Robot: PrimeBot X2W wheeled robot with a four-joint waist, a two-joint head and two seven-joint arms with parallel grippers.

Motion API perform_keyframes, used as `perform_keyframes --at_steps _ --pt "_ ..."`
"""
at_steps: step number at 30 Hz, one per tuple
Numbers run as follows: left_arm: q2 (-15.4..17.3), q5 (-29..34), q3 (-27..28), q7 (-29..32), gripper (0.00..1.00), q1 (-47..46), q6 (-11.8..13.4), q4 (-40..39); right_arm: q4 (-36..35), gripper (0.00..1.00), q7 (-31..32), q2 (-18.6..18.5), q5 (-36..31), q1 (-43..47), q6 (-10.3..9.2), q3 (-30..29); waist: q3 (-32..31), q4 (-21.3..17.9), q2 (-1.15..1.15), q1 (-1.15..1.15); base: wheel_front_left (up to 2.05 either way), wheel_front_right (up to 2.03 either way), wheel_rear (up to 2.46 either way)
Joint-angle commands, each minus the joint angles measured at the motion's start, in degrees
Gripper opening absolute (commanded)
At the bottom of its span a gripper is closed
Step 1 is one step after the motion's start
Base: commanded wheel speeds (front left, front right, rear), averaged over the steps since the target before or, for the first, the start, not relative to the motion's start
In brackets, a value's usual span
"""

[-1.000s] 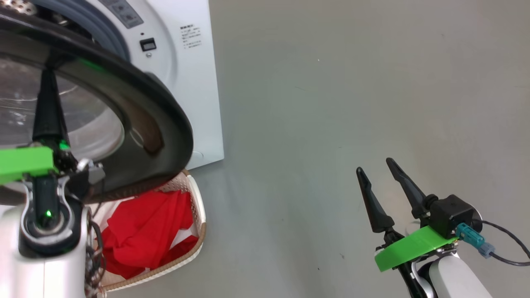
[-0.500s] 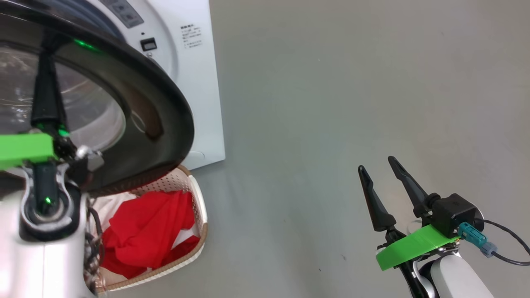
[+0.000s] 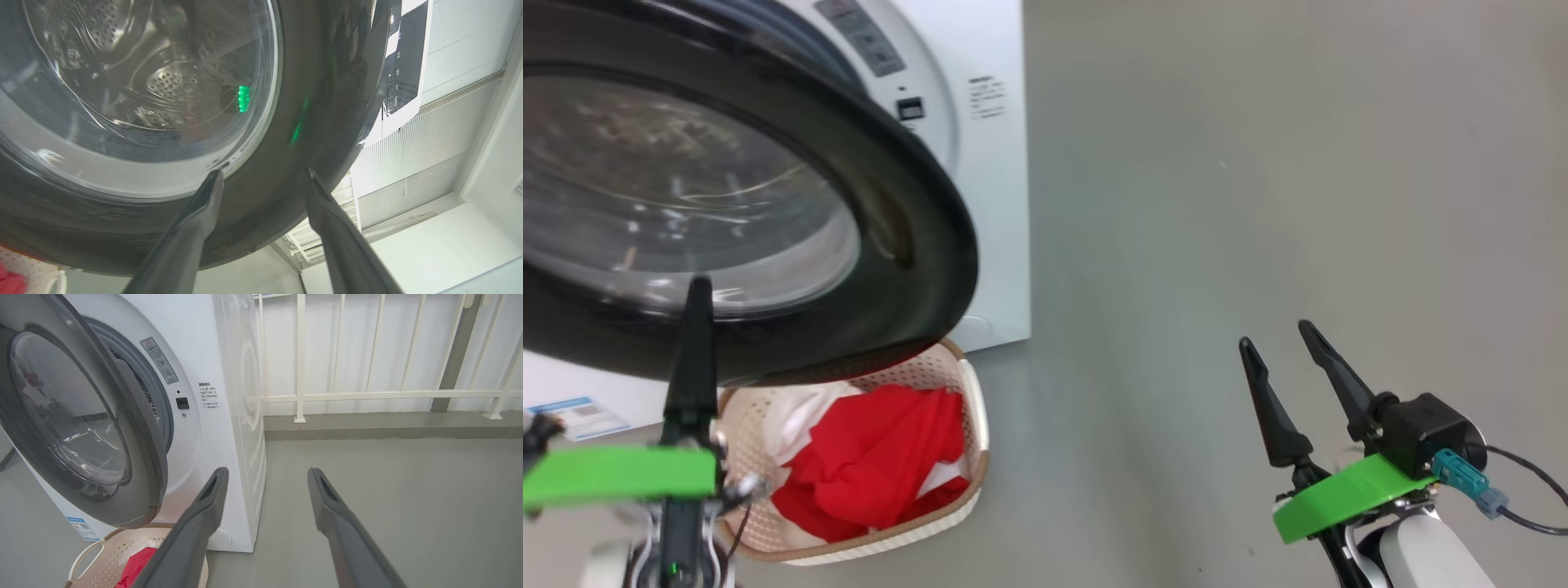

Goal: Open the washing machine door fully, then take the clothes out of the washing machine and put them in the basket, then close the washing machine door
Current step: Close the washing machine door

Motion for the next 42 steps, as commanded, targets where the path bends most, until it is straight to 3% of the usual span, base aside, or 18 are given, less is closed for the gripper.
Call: perform_keyframes --at_steps 1,2,3,4,12,20,30,42 --pt "2.66 3.72 1.09 -2.03 1.0 1.37 -0.71 -1.63 -1.2 1.0 -0.37 -0.2 -0.42 0.11 0.39 0.85 -2.05 2.96 0.0 0.0 0.0 0.0 0.0" --pt "2.66 3.72 1.09 -2.03 1.0 1.37 -0.71 -1.63 -1.2 1.0 -0.37 -0.2 -0.42 0.11 0.39 0.85 -2.05 2.96 0.0 0.0 0.0 0.0 0.0" --pt "3.69 8.38 -0.03 -4.66 1.0 3.25 -0.99 -1.7 -1.28 1.0 -0.37 -0.4 -0.42 0.37 0.39 0.68 -2.47 4.33 0.0 0.0 0.0 0.0 0.0" --pt "3.69 8.38 -0.03 -4.66 1.0 3.25 -0.99 -1.7 -1.28 1.0 -0.37 -0.4 -0.42 0.37 0.39 0.68 -2.47 4.33 0.0 0.0 0.0 0.0 0.0" --pt "7.43 28.73 -4.26 -10.75 1.0 8.95 -2.42 -3.71 -1.88 1.0 -0.37 -0.54 -0.65 1.43 0.39 -0.45 -4.3 8.86 0.0 0.0 0.0 0.0 0.0" --pt "4.15 46.57 -0.2 -10.95 1.0 14.94 -2.67 -7.56 -2.96 1.0 -0.37 -0.37 -0.84 3.53 0.39 -1.41 -6.07 10.32 0.0 0.0 0.0 0.0 0.0" --pt "2.43 58.12 1.64 -10.96 1.0 21.56 -2.87 -10.68 -4.9 1.0 -0.37 -0.04 -0.91 5.36 0.39 -2.51 -7.33 9.89 0.0 0.0 0.0 0.0 0.0" --pt "0.98 61.12 1.56 -10.97 1.0 23.79 -2.88 -6.7 -4.14 1.0 -0.37 0.15 -0.63 6.27 0.39 -1.85 -8.07 9.75 0.0 0.0 0.0 0.0 0.0"
